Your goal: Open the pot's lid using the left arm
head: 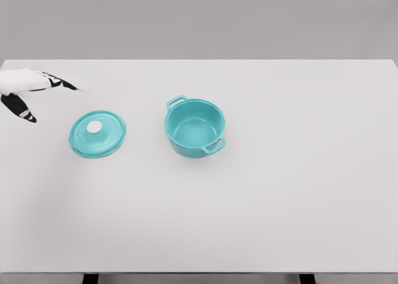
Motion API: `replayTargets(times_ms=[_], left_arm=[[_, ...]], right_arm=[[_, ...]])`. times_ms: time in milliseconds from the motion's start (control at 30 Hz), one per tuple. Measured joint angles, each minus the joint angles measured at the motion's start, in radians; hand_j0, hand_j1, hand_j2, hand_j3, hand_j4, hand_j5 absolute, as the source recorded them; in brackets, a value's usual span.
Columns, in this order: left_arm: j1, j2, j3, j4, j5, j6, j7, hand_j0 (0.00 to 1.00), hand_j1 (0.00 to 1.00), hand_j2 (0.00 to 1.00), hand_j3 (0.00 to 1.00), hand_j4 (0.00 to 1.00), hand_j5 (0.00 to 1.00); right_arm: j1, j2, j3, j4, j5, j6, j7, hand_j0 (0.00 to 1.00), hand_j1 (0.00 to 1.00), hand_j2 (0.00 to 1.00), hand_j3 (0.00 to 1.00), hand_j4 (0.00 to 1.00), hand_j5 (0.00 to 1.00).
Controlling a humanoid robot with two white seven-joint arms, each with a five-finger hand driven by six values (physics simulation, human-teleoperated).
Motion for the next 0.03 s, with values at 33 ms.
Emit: replayTargets(times_ms=[33], left_arm=[[0.0,0.0,0.003,0.017,0.007,0.0,0.0,1.0,1.0,1.0,1.0,1.0,1.0]], right_arm=[[0.0,0.0,0.0,0.0,0.0,0.0,0.0,1.0,1.0,1.0,1.0,1.0,1.0]])
